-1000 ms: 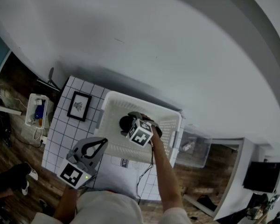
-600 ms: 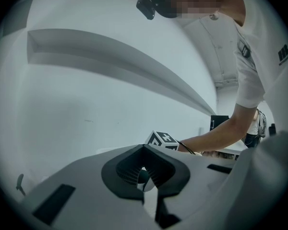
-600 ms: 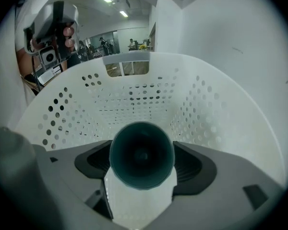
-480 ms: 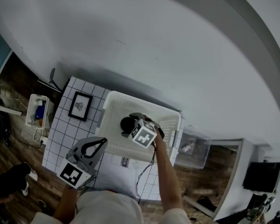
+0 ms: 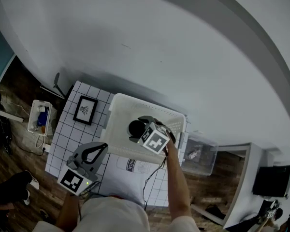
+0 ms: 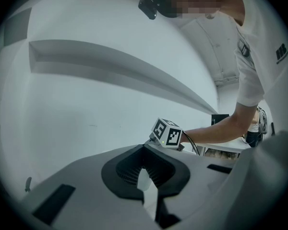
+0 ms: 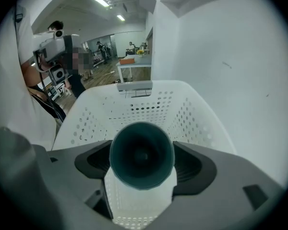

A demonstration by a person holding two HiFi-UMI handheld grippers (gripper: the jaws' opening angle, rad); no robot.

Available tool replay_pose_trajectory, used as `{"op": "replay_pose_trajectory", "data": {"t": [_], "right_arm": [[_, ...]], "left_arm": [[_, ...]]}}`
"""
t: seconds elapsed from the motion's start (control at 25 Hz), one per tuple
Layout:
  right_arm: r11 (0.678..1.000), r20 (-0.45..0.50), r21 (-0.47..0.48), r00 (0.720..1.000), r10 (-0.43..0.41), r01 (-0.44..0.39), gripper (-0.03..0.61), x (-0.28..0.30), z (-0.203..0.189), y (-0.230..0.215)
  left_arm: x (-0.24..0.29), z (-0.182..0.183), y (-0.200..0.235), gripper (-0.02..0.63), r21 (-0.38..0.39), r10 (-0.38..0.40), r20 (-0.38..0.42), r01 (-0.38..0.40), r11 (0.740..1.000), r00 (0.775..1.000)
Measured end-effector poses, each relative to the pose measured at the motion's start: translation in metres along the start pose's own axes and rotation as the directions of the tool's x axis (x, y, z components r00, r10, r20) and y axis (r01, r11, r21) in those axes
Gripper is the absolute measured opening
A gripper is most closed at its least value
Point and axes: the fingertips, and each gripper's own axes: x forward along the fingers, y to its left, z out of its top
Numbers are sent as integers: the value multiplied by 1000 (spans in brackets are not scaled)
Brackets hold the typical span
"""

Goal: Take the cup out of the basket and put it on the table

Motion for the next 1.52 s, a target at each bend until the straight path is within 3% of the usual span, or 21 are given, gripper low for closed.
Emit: {"op": "replay_pose_trajectory", "data": {"t": [1.0,1.52], "right_arm": [[989,62,-132,996,-56,64,387,-94,77,49],[965,131,-258,991,-11,45,387,-110,141,97]], "left_arm": [[-85,0,-11,2,1,118,25,-118,993,993],[-142,-11,-5,2,-11,212,24,-212,977,977]]}}
